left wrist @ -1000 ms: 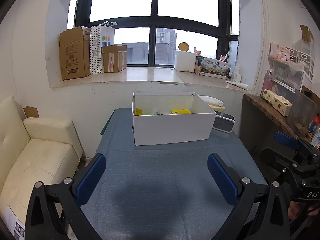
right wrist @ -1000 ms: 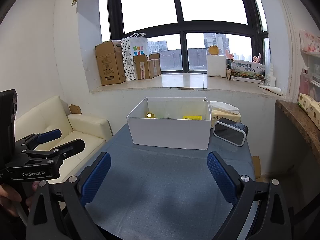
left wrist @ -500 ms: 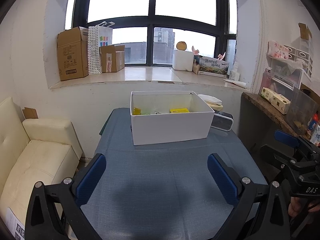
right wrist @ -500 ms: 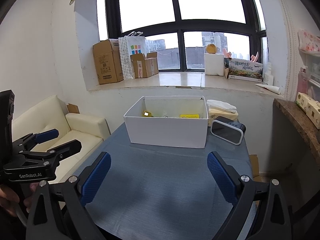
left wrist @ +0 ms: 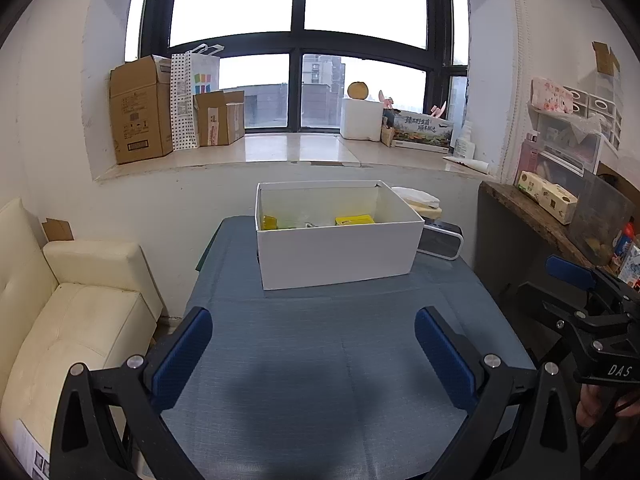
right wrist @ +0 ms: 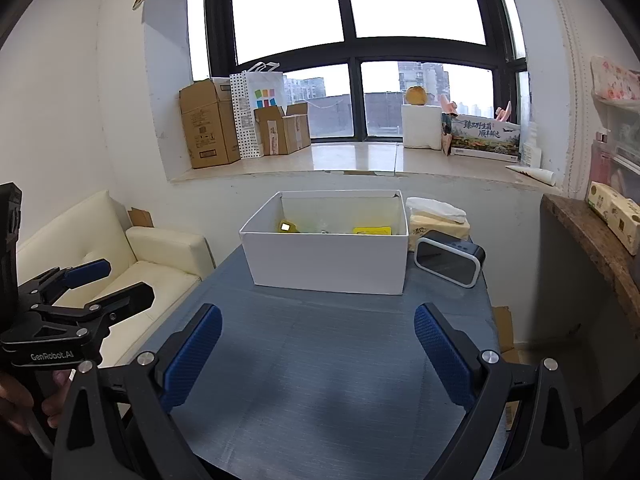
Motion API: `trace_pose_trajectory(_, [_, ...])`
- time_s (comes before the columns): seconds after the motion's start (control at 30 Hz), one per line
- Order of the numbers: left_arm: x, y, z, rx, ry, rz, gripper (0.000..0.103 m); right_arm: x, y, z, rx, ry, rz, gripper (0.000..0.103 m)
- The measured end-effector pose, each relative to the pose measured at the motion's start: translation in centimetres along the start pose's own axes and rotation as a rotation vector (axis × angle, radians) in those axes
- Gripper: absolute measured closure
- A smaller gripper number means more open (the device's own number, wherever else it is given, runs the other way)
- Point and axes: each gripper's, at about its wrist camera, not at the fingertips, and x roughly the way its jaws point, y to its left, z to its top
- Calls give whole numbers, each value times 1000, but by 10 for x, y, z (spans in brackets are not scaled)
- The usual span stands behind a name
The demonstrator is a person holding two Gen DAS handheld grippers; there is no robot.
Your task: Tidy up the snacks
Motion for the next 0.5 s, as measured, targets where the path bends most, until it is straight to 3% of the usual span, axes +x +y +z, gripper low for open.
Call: trace_pose_trajectory(0.5, [-4,1,-1,5,-7,-24,0,0,3,0,1,2,2,3])
